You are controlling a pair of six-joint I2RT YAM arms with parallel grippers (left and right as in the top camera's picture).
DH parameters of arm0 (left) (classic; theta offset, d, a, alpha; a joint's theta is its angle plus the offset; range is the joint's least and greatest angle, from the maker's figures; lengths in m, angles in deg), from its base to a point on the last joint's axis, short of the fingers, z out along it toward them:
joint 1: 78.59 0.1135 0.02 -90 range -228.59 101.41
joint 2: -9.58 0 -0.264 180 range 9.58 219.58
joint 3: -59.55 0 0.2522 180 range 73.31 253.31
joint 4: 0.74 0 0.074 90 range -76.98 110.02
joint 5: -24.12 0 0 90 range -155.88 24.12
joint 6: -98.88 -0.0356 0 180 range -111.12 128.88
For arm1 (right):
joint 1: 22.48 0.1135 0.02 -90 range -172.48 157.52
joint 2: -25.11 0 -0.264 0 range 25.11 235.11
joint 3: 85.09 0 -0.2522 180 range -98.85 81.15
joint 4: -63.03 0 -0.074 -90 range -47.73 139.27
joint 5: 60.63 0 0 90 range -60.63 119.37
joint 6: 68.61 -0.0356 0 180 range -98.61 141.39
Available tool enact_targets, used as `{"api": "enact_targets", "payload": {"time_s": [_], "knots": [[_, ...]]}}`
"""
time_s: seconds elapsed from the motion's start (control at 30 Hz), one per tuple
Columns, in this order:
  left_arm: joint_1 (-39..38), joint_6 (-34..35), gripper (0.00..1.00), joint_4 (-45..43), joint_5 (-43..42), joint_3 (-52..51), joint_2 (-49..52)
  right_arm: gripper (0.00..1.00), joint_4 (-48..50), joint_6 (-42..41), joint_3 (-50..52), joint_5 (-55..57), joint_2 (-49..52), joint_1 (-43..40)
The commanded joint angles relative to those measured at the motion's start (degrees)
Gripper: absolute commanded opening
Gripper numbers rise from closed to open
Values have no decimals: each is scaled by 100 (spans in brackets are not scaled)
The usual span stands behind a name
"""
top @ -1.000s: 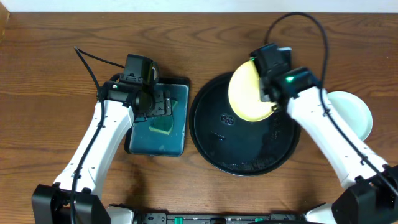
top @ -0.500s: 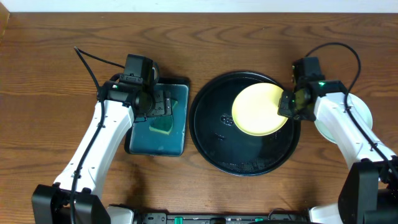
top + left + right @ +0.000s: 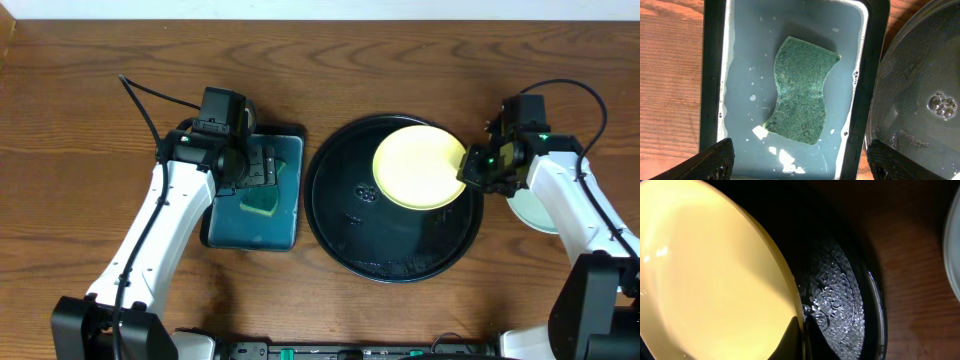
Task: Clean dirty plates on tray and stack at the side
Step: 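Lower the yellow plate onto the pale green plate stack with right gripper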
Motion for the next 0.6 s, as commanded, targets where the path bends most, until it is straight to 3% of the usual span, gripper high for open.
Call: {"api": "enact_targets", "payload": {"time_s": [0.0, 0.23, 0.57], "knots": [[-2, -39, 86, 20, 72, 33, 11, 1, 74, -13, 15, -490, -114, -251], [0, -39, 86, 63, 72, 33, 11, 1, 177, -15, 15, -1029, -114, -1198], [0, -39, 86, 79, 72, 33, 11, 1, 72, -111, 15, -667, -114, -2988]]}}
